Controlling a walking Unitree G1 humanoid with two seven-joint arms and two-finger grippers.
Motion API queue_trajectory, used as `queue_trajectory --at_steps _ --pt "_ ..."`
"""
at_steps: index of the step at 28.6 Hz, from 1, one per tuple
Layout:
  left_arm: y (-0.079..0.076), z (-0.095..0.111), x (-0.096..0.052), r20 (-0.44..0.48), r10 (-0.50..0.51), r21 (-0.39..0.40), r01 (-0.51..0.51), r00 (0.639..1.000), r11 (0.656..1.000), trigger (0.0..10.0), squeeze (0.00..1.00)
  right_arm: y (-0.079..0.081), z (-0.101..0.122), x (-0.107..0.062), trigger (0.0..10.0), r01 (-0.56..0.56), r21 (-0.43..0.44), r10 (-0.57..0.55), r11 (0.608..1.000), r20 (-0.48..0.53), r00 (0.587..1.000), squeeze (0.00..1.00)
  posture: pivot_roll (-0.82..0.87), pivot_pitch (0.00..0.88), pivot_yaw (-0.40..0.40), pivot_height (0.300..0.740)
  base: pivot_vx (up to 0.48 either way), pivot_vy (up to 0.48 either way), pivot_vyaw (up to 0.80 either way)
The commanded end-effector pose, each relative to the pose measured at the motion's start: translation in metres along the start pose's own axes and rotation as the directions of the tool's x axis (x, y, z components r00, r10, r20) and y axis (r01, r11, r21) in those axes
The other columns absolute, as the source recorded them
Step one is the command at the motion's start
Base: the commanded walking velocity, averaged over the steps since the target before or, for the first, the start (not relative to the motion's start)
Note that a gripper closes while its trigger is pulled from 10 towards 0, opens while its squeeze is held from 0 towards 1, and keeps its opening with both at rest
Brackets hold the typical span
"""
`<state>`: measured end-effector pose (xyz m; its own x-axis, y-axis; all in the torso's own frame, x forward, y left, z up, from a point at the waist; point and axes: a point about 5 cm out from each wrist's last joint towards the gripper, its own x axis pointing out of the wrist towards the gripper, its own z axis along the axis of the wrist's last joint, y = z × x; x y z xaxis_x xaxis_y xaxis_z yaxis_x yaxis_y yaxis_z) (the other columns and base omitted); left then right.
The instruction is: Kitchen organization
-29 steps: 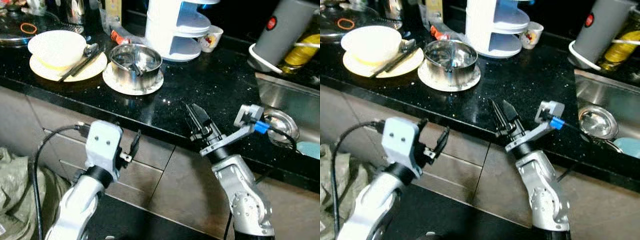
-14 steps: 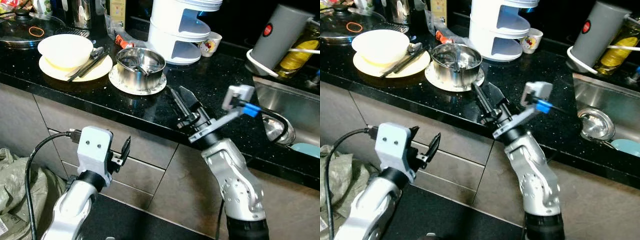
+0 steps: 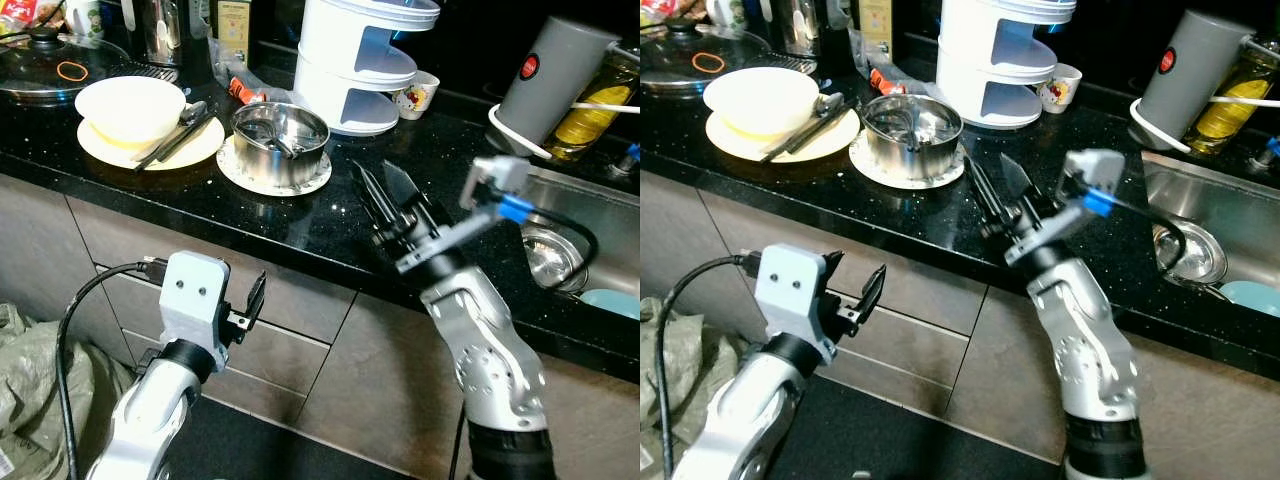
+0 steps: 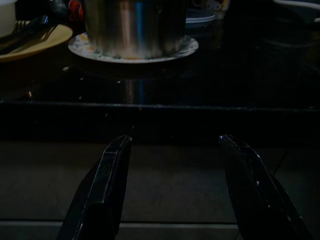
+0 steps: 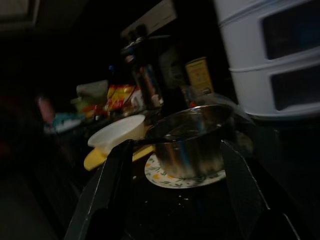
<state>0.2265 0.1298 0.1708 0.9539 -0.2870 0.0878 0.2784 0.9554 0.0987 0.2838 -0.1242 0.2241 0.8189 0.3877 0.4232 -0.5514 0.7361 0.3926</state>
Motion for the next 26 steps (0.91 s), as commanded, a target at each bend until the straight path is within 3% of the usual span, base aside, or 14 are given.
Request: queue_trajectory --at_steps 1,6,17,21,26 --pt "-0.001 -0.004 0.001 -0.014 -0.015 0.010 0.015 1.000 1.000 10.0 0.00 -0.004 0.003 -0.005 10.0 0.023 0.014 -0.024 1.000 0.023 0.999 0.00 0.12 0.027 -0.147 0.740 0.000 0.000 0.00" --pt "-0.004 0.000 0.004 0.000 -0.030 0.042 0.030 1.000 0.999 10.0 0.00 -0.003 -0.001 -0.005 10.0 0.013 0.016 -0.013 1.000 0.008 1.000 0.00 0.11 0.034 -0.147 0.740 0.000 0.000 0.00" --pt "-0.006 -0.001 0.001 -0.005 -0.023 0.031 0.023 1.000 0.999 10.0 0.00 0.005 -0.011 -0.007 10.0 -0.001 0.032 0.002 0.999 -0.034 0.999 0.00 0.11 0.050 -0.157 0.740 0.000 0.000 0.00" --pt "-0.006 0.000 0.000 -0.003 -0.019 0.032 0.019 1.000 0.999 10.0 0.00 0.011 -0.005 0.002 10.0 -0.024 -0.012 0.023 1.000 -0.030 0.999 0.00 0.10 0.054 -0.161 0.740 0.000 0.000 0.00" --pt "-0.006 0.000 0.003 -0.001 -0.020 0.029 0.020 1.000 0.999 10.0 0.00 0.022 0.027 0.018 10.0 -0.081 0.035 0.077 0.996 0.097 0.992 0.00 0.10 0.063 -0.161 0.740 0.000 0.000 0.00"
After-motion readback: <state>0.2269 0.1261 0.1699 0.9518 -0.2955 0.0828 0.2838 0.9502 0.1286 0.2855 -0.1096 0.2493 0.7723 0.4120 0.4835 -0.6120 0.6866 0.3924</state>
